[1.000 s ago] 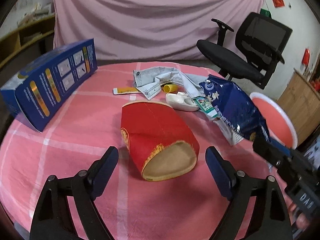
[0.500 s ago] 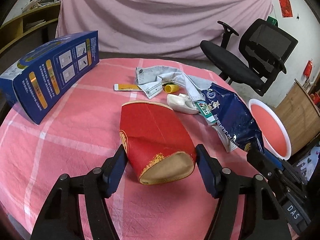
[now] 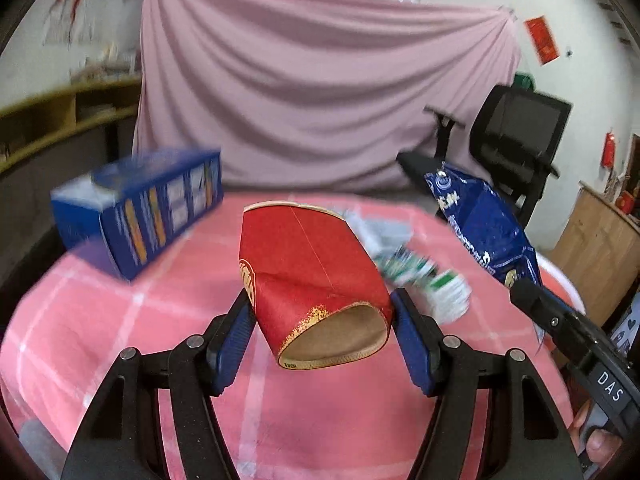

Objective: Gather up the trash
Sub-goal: 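Grasp the red paper cup with the left gripper while the right holds the wrapper, then carry cup and wrapper to the bucket and open both grippers over it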

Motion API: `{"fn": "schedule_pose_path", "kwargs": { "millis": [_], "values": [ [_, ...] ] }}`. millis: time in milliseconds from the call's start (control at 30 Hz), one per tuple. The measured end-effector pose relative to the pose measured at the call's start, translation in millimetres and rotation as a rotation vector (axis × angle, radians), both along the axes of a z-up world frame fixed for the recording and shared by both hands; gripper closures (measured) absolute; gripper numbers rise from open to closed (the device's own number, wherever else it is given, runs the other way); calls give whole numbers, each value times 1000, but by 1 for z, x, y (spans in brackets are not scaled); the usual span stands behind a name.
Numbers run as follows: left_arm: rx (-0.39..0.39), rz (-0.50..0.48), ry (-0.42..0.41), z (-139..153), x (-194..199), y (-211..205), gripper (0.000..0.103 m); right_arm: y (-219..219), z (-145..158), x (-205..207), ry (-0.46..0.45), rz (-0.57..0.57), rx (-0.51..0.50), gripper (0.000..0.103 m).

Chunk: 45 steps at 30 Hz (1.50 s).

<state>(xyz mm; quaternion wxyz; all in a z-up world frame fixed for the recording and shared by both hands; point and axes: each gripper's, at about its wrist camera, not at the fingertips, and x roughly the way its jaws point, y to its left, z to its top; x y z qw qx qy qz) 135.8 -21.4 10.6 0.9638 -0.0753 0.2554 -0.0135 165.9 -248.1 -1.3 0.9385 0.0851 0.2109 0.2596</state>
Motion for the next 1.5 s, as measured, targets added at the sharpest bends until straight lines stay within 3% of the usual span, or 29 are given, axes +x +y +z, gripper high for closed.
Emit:
{"fn": "schedule_pose_path", "kwargs": {
  "millis": [133,300,400,533,633,733,900,1033,1267,1500],
  "values": [
    [50,-48,-131,25,-9,-25,41,-28,16,-5,-74,-98,59,74],
    [98,-139,-228,48,1,-69,41,-83,29,-6,-143,-271,156,74],
    [115,-201,-285,57,9,-100,41,-106,36,1,-191,-389,87,74],
    [106,-284,-300,61,31,-140,41,-141,42,16,-238,-493,117,74],
    [108,-347,-281,60,57,-172,41,-153,41,32,-264,-536,64,74],
    [116,-407,-244,54,75,-201,41,-172,29,52,-232,-584,15,74],
    [162,-485,-143,39,112,-237,41,-205,0,69,-52,-646,38,74],
    [148,-525,-8,23,148,-259,41,-218,-17,74,57,-667,80,74],
    [89,-558,154,3,177,-275,41,-222,-24,79,161,-671,85,71],
    [83,-562,192,-2,187,-284,41,-233,-25,87,207,-690,112,71]
  ]
}}
